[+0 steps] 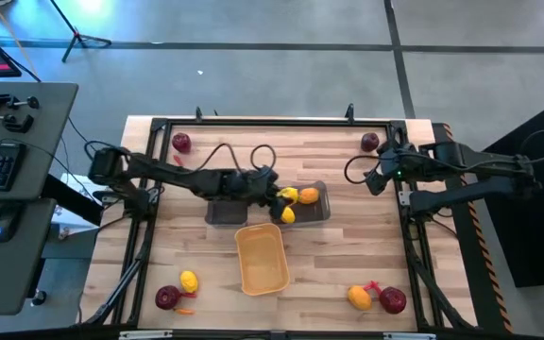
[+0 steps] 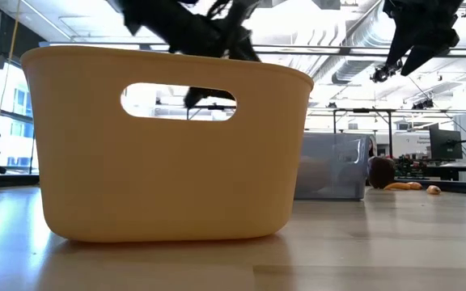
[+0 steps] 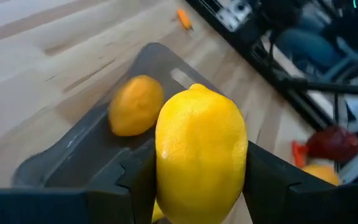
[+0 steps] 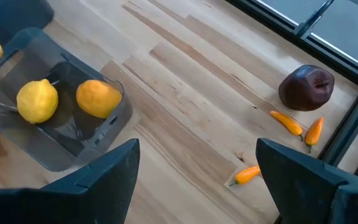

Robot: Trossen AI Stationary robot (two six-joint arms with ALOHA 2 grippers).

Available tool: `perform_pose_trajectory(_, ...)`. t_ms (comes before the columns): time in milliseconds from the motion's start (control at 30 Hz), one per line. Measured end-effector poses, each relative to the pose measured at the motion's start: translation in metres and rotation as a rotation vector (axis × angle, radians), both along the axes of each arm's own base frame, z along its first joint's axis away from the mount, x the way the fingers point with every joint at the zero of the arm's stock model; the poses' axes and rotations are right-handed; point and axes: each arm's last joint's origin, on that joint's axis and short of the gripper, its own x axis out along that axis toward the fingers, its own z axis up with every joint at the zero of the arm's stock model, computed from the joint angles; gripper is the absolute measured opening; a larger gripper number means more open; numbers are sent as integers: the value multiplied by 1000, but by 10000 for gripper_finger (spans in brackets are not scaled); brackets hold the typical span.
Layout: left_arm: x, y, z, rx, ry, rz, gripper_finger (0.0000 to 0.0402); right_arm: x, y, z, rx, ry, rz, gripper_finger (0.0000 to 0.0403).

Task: Sort produce into baskets
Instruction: Put the lemon into the right black bin

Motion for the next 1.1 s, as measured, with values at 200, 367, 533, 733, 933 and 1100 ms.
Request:
perform_pose_trajectory(200, 14, 7, 5, 113, 115, -90, 214, 0, 0, 0, 8, 9, 20, 312)
perform_pose_trajectory(367, 13, 19, 16, 162, 164, -92, 245, 0, 1, -1, 17, 16, 27, 312)
perform_pose_trajectory(533, 13, 23, 21, 122, 165, -119, 263, 0, 1, -1, 11, 21, 38, 312)
perform_pose_trajectory(733, 0, 8, 27, -19, 225, -178, 261, 1, 1, 0, 11, 1, 38, 312)
perform_pose_trajectory(933, -27, -49, 45, 48, 215, -377, 251, 10, 2, 4, 37, -90, 88, 312)
perform_pose_trajectory(1100, -71, -106, 33, 185, 485, -729, 247, 19, 4, 9, 105, -187, 167, 312)
